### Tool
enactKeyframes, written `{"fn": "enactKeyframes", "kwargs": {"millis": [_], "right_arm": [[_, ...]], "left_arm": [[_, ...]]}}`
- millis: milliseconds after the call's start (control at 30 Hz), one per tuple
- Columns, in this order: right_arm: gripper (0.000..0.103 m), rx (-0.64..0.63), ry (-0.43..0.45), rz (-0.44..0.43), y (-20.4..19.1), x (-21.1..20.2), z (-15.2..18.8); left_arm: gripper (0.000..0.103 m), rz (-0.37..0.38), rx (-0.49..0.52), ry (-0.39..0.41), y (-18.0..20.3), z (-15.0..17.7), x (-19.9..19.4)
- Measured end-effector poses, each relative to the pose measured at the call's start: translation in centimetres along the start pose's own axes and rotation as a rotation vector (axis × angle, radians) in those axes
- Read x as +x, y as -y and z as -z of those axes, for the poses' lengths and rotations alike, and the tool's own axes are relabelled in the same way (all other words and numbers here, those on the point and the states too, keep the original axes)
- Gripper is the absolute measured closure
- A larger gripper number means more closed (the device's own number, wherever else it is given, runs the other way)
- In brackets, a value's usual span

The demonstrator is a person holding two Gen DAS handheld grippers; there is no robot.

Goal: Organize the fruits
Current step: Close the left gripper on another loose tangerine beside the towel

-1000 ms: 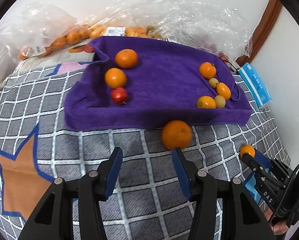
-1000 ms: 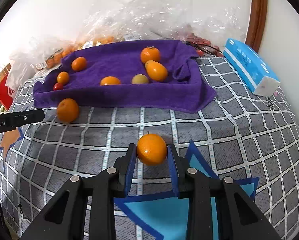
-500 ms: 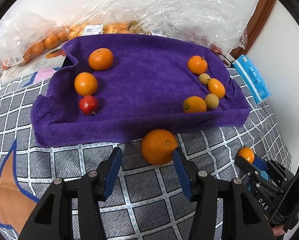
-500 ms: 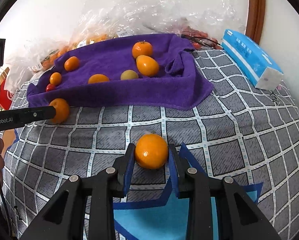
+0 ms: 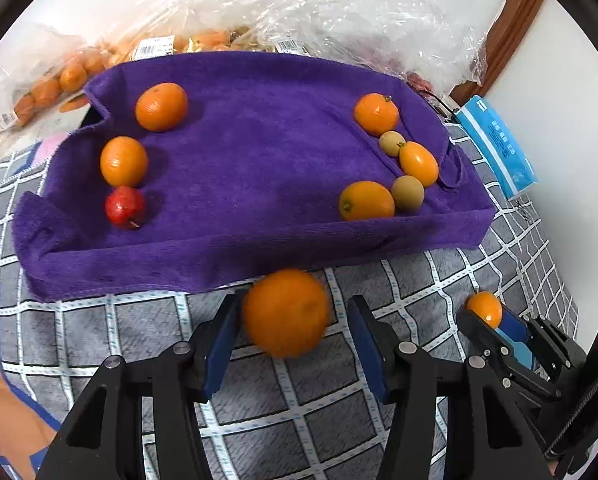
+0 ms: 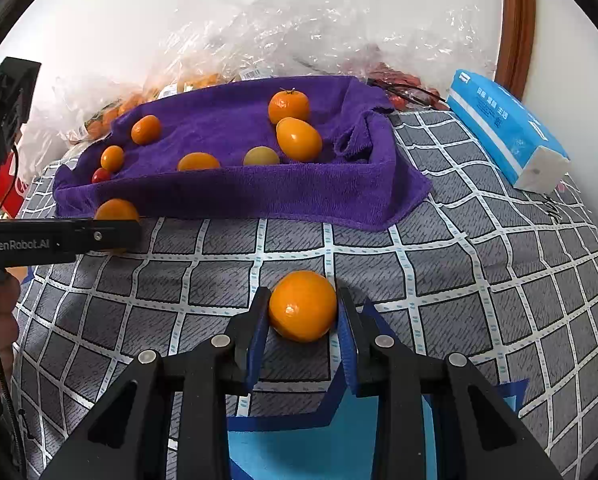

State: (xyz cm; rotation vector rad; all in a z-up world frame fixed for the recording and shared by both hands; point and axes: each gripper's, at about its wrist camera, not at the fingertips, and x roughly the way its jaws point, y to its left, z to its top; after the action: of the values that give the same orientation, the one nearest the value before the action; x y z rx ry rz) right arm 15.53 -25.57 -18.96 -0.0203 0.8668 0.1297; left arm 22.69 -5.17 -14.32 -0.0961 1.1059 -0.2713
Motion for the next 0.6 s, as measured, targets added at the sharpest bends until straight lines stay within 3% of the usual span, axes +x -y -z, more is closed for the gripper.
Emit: {"fn": "enactKeyframes", "kwargs": {"millis": [133,200,600], "right_arm": [[0.072,-0.002,0.008,0.005,-0.03,-0.01,0.08],[0.072,0.0,0.011,0.007,-0.01,0.02,0.07],[0.066,-0.021,0.008,0.002,-0.15,0.34,-0.03]], "left_arm": [[0.056,0.001,0.001,0.012,0.04,-0.15,0.04],[0.066,-0.009,0.005,0.016,0.02,-0.13,0.04],[0.065,-0.003,0.026,0.047,-0.04,0.8,-0.19]]}}
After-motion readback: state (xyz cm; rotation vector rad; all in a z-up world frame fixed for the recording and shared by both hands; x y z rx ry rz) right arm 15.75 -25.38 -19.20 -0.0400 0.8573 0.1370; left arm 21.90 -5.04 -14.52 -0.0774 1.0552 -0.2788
